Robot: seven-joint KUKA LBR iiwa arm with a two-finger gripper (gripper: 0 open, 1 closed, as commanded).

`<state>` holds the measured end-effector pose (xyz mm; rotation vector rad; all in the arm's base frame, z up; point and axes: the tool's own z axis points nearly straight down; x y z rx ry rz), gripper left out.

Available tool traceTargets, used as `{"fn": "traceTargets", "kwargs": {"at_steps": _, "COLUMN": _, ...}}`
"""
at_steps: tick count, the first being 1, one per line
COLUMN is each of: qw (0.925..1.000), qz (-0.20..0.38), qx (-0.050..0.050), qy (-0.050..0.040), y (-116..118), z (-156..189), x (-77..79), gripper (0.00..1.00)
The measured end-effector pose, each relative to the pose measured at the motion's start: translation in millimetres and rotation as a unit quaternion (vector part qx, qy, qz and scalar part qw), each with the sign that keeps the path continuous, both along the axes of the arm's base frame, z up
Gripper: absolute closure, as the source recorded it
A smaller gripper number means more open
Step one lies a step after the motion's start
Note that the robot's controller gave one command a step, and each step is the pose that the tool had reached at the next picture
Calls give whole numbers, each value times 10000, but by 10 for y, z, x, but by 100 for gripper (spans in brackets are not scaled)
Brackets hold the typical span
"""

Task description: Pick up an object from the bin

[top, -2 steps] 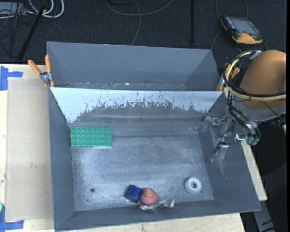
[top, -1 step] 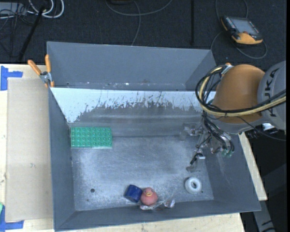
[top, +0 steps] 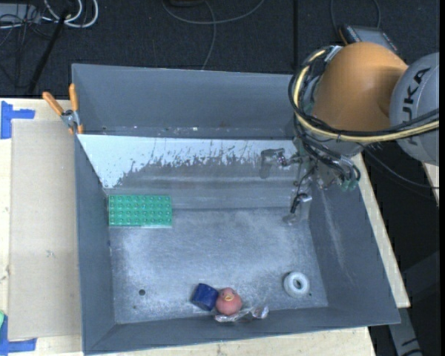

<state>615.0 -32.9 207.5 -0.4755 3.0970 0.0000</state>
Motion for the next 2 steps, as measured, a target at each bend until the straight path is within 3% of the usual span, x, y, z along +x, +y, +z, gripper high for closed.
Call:
{"fn": "traceTargets", "kwargs": {"at_steps": 1, "qw": 9998, "qz": 172, "qx": 10, "qy": 98, "y": 595, "z": -549, "x": -565, "gripper": 0}}
{"fn": "traceTargets", "kwargs": {"at_steps": 2, "qw": 9984, "qz": 566, "qx": -22, "qy": 62, "y": -323, "z": -415, "x": -1005, "gripper": 0}}
